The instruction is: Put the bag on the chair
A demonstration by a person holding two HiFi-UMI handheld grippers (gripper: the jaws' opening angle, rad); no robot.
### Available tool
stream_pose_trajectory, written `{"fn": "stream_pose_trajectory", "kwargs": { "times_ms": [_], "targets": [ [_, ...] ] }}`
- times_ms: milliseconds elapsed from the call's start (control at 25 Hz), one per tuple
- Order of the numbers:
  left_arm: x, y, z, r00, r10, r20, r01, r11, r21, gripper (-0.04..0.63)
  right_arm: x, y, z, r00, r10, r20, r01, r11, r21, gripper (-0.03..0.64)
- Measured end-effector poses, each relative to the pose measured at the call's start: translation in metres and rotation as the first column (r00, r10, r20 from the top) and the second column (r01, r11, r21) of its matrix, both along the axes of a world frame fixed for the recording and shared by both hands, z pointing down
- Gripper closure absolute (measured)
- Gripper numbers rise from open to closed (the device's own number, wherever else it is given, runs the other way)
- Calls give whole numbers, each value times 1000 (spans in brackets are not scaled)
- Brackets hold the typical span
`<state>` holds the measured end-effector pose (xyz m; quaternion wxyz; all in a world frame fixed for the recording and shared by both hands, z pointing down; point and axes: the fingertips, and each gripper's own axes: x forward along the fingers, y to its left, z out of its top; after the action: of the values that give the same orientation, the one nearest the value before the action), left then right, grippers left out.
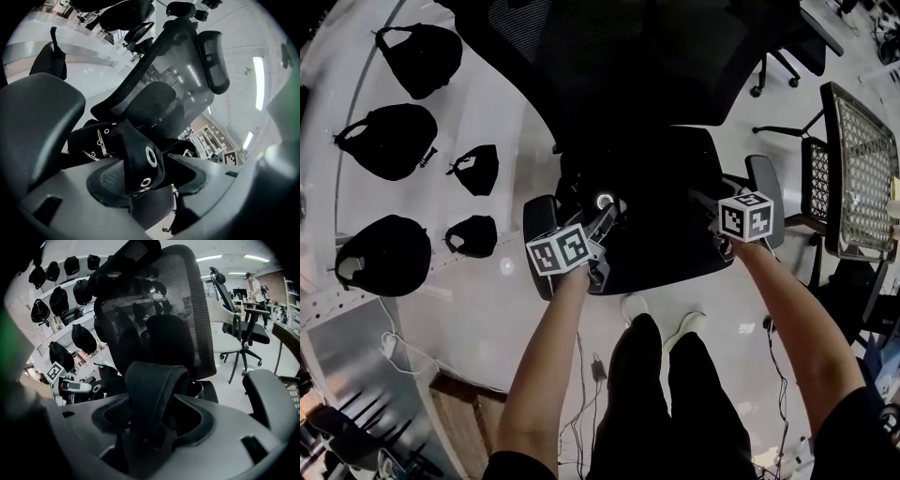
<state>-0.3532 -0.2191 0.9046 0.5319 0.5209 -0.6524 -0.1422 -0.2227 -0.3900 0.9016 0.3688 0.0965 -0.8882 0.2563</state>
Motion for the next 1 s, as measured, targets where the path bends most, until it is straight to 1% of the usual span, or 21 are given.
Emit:
{"fn": "stream_pose_trajectory", "kwargs": {
  "times_ms": [160, 240, 280, 400, 480, 600, 680, 880, 1000],
  "targets": [
    [2, 1, 1, 998, 28, 48, -27, 999, -32, 357, 6, -4, -3, 999, 30, 18, -29, 999, -29, 339],
    [4, 1, 0, 997, 44, 66, -42, 999, -28, 353, 6, -4, -8, 999, 32, 35, -31, 999, -35, 326],
    [5, 1, -1, 997, 49, 68, -47, 999, -22, 348, 7, -5, -10, 999, 31, 40, -30, 999, -33, 312],
    [8, 1, -8, 996, 57, 74, -56, 998, -15, 339, 8, -8, -17, 998, 37, 56, -35, 999, -34, 299],
    [8, 4, -13, 996, 48, 71, -47, 999, -13, 337, 10, -6, -22, 997, 39, 65, -36, 999, -39, 288],
    [4, 11, -19, 998, 0, 56, 0, 1000, 2, 334, 12, 0, -30, 997, 19, 74, -17, 999, -37, 268],
    [1, 17, -23, 998, -13, 68, 13, 1000, -1, 334, 15, 3, -34, 997, 11, 72, -9, 999, -37, 267],
    [6, 33, -35, 991, 19, 134, -17, 1000, -16, 333, 30, 15, -42, 999, 3, 50, 0, 999, -48, 265],
    [13, 42, -44, 991, 21, 131, -20, 1000, -7, 322, 43, 17, -51, 999, 9, 39, -8, 999, -40, 256]
  ]
}}
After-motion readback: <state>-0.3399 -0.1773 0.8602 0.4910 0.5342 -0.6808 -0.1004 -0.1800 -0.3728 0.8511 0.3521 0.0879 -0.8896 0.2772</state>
